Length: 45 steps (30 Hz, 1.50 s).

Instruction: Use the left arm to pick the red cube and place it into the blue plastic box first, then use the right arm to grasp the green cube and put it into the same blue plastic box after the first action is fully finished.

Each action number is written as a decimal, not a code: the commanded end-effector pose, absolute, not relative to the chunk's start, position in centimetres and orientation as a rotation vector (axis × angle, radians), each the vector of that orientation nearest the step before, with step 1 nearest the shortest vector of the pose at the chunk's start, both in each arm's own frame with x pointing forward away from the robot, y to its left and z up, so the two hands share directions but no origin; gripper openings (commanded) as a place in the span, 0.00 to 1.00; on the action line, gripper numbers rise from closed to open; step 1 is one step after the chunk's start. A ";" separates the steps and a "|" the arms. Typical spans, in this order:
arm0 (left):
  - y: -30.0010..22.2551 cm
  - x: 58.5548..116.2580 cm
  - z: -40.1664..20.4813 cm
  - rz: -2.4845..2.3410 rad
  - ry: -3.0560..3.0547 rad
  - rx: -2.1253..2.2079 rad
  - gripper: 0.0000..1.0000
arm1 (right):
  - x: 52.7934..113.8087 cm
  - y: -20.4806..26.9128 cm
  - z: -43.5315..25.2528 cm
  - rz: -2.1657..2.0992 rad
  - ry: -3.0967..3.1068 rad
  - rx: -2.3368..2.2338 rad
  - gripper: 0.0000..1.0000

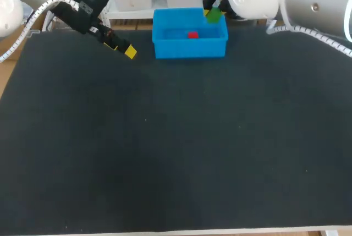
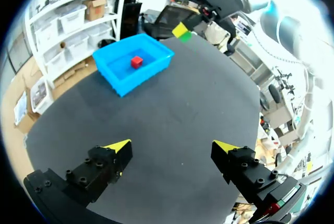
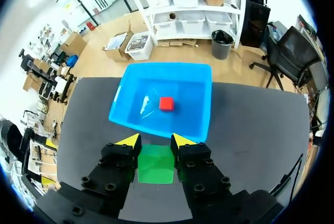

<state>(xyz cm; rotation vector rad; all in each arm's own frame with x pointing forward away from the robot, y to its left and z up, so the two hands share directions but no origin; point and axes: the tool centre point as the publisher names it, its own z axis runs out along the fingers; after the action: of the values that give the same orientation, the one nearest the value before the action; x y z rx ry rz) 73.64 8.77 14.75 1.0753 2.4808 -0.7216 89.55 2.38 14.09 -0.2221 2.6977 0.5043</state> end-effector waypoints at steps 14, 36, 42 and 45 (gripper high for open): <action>8.9 73.6 14.6 -0.726 2.474 1.078 1.00 | 95.6 2.3 12.9 0.630 2.724 -0.303 0.00; 8.9 73.6 14.6 -0.726 2.474 1.078 1.00 | 100.3 3.9 10.4 0.672 2.735 -0.411 0.00; 8.9 73.6 14.6 -0.726 2.474 1.078 1.00 | 100.4 4.2 10.1 0.663 2.745 -0.422 1.00; 8.9 73.6 14.6 -0.726 2.474 1.078 1.00 | 100.3 4.3 10.2 0.648 2.746 -0.422 1.00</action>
<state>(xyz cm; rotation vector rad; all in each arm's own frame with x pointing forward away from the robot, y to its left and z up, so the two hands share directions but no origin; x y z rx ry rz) 73.64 8.77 14.75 1.0752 2.4807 -0.7216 97.55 3.59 9.73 -0.3039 2.4810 0.6526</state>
